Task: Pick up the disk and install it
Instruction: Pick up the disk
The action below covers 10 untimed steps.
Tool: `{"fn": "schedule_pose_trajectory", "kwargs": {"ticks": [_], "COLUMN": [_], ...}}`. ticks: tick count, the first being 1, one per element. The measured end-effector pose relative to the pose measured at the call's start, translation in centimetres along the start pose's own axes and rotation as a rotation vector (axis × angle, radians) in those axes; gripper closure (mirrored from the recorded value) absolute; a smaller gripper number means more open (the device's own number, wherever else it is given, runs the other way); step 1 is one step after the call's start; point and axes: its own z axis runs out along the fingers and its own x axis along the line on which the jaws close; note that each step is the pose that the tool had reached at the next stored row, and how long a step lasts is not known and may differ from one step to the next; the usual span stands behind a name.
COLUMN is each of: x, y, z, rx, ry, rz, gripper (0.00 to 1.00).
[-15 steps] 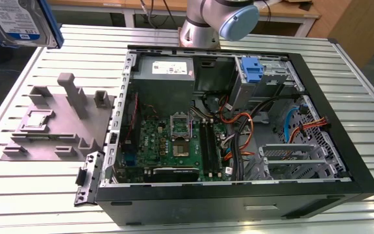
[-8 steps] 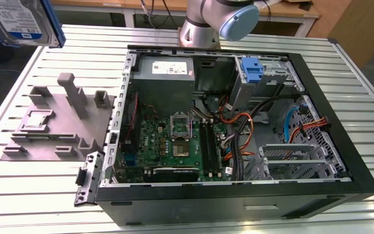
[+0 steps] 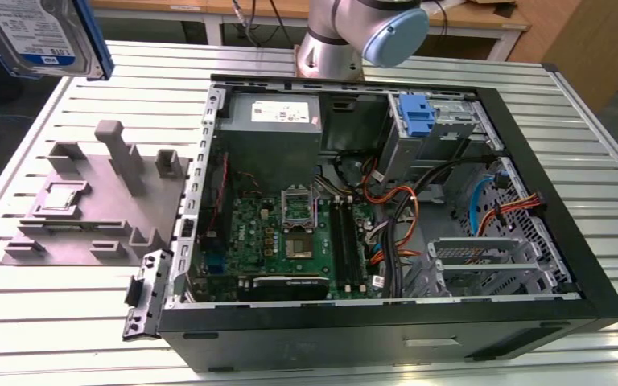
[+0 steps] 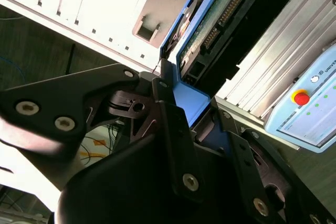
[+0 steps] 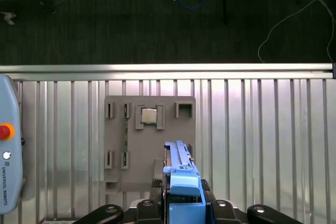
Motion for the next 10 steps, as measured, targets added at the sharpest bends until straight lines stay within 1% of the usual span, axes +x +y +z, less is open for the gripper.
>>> {"fn": "schedule_pose_trajectory", "kwargs": {"ticks": [3,4,8,10], "x": [0.41,0.46,0.48,0.47], "y": [-0.04,-0.14,-0.93,-1.0], "z": [-0.01,-0.01,-0.02,-0.02], "rx": [0.0003,0.0003,0.0002,0.0002], "ry": [0.0015,0.0019,0.0025,0.0027], "rz": [0.0,0.0,0.0,0.0], "gripper": [0.64,0.64,0.64,0.64]}}
